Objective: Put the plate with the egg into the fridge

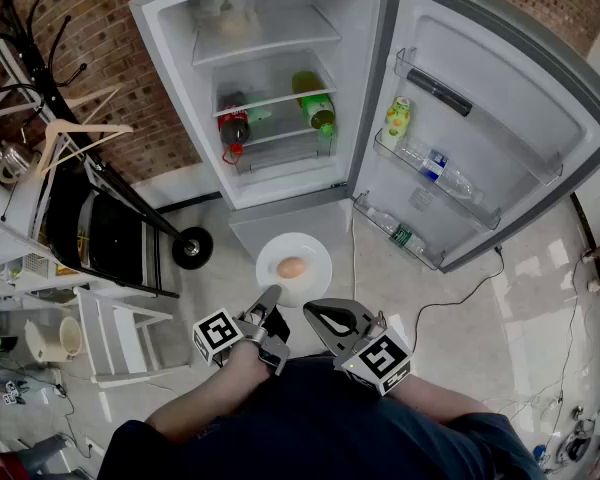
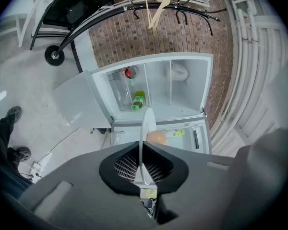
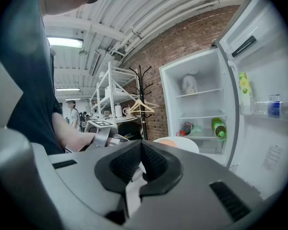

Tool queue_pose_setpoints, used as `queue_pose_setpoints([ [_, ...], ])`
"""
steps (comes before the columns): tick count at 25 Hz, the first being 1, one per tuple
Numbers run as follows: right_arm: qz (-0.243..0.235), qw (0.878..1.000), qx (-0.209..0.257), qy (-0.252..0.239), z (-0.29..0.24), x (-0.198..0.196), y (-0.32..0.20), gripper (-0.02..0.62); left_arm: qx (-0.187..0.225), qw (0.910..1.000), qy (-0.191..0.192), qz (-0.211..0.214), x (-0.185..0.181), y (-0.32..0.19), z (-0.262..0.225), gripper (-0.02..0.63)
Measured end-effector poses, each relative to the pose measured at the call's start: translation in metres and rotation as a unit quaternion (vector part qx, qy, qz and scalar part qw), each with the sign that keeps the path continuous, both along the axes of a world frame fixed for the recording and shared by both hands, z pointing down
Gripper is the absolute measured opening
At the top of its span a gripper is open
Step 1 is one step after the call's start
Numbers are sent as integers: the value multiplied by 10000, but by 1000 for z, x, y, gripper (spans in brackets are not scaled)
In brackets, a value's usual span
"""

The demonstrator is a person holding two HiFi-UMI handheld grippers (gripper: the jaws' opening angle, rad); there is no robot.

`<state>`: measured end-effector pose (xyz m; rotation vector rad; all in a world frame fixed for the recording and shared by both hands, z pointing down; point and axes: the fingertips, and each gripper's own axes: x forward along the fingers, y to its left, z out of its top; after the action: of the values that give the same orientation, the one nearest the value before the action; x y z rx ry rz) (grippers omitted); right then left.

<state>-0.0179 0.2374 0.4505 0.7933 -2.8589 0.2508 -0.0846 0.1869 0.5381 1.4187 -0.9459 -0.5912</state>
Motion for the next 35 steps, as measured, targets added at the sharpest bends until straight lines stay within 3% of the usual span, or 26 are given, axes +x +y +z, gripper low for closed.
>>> queue_pose_setpoints([
  [26,15,9995,14,-312,0,28,7,9,45,9996,-128,-238,11,15,-1,14],
  [35,93,9995,73,-304,-4,32,-17,9,137,9994,-121,-306,5,-15,-8,14],
])
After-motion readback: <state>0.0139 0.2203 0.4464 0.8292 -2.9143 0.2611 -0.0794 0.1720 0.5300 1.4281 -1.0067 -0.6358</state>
